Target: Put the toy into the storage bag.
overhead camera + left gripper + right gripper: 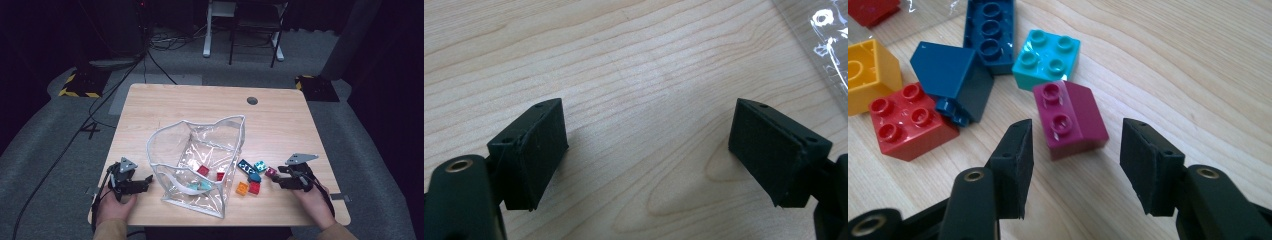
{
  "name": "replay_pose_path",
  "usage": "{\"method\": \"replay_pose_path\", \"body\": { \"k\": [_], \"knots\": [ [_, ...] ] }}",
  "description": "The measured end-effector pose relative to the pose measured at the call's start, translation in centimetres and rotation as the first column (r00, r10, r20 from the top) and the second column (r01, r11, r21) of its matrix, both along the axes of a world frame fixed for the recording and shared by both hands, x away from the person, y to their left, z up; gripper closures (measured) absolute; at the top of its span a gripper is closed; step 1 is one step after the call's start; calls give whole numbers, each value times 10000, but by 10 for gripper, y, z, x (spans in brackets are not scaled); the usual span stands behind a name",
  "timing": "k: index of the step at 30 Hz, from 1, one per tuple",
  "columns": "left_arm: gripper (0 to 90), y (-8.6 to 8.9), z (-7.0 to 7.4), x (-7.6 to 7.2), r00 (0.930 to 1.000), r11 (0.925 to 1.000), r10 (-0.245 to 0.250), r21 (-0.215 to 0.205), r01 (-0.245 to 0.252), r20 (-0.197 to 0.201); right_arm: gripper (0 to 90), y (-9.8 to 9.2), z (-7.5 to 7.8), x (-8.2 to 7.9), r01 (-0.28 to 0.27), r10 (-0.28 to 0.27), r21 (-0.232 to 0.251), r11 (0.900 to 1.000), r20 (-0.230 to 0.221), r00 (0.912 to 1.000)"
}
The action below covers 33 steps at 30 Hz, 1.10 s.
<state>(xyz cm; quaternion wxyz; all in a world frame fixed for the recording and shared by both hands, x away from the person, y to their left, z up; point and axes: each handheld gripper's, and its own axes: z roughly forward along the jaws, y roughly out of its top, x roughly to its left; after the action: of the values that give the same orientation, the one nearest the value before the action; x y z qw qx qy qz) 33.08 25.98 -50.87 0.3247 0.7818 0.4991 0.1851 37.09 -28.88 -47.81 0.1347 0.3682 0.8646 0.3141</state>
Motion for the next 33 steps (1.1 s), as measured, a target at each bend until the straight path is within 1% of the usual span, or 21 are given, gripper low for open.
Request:
{"method": "replay_pose_path", "body": {
  "k": [3,5,7,9,10,13,17,18,22,23,27,31,33],
  "knots": [
    [161,0,0,0,10000,10000,0,0,0,-1,476,8,-2,4,-142,142,-156,9998,44,9999],
    [161,0,0,0,10000,10000,-2,2,2,-1,486,12,-4,7,-163,163,-257,9995,-30,9999],
    [161,0,0,0,10000,10000,0,-1,0,2,529,15,-6,10,-206,201,-461,9987,-104,9997],
    [161,0,0,0,10000,10000,1,-2,-1,2,575,15,-7,11,-196,188,-318,9993,-246,9995],
    [161,0,0,0,10000,10000,3,-7,-3,-1,583,14,-7,12,-211,203,-356,9991,-235,9995],
    [161,0,0,0,10000,10000,-1,-1,1,1,587,13,-5,11,-231,218,-327,9992,-395,9990],
    [161,0,0,0,10000,10000,-1,0,1,1,587,12,-2,9,-297,287,-221,9993,-434,9986],
    [161,0,0,0,10000,10000,1,-3,-1,-4,587,11,0,8,-287,278,-189,9994,-461,9985],
    [161,0,0,0,10000,10000,-2,1,2,-1,587,11,13,4,-419,415,-119,9991,-277,9988],
    [161,0,0,0,10000,10000,15,-10,-15,-4,587,11,20,3,-443,441,-73,9990,-272,9987],
    [161,0,0,0,9999,9999,114,-44,-114,-11,587,11,31,1,-541,542,81,9985,-205,9983],
    [161,0,0,1,9999,9999,115,-16,-115,0,587,10,50,0,-662,665,265,9975,-87,9977],
    [161,0,0,1,9999,9999,117,-17,-117,1,587,10,60,-1,-698,702,463,9965,-62,9975]
  ]
}}
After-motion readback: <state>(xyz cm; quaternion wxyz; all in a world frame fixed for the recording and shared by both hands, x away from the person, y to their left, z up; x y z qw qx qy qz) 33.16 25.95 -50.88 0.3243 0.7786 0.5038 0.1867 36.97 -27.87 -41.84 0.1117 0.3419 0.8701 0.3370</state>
